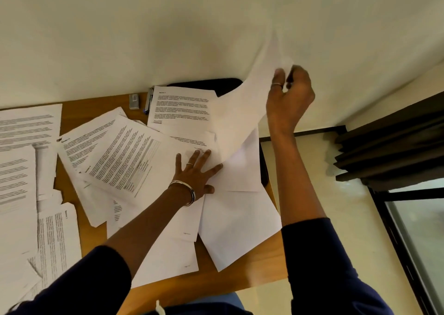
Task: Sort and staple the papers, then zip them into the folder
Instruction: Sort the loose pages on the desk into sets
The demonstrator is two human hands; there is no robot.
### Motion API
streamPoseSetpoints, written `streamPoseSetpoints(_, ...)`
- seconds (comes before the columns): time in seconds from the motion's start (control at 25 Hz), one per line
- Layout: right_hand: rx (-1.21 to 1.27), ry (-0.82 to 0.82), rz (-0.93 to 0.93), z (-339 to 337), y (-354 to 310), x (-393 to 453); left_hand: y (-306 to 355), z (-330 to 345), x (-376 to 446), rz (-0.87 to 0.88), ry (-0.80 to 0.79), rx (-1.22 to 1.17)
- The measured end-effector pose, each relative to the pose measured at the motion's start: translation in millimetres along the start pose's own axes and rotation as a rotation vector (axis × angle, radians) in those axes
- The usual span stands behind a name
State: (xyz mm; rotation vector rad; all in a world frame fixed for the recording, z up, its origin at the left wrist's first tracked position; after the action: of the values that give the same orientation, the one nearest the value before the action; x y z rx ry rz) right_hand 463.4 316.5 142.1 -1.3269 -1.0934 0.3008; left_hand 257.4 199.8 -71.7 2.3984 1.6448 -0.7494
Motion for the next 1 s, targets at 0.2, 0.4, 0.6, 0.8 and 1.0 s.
streamPoseSetpoints(0.2,0.208,-0.433,-0.638,56,-124,-71,-55,-39,-2,-0.21,0.205,-1.045)
streamPoseSetpoints(0.4,0.032,-0.982,-0.622,92,-42,-207,-137,-17,-40,-0.674,0.272,-2.414)
streamPoseSetpoints(0.6,-0.139,-1.282,-0.447,73,22,-267,-166,45,-78,-0.971,0.174,-1.903)
streamPoseSetpoints(0.8,-0.264,-1.3,-0.242,43,70,-262,-139,86,-98,-1.022,0.132,-1.982)
streamPoseSetpoints(1.0,-0.391,-1.257,-0.168,45,95,-256,-120,99,-109,-1.021,0.174,-2.094)
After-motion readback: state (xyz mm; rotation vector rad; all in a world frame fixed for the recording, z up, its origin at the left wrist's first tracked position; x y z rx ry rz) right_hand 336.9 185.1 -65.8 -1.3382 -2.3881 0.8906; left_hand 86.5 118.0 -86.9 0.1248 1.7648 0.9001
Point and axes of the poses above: each hand's wrist, its own x-axis towards the middle knuckle, its own z-axis out of the palm, y = z × x, the point moved 9 cm from there along x, towards the middle knuckle, and after that the axes turned 14 degrees about x, right-handed, at the moved point
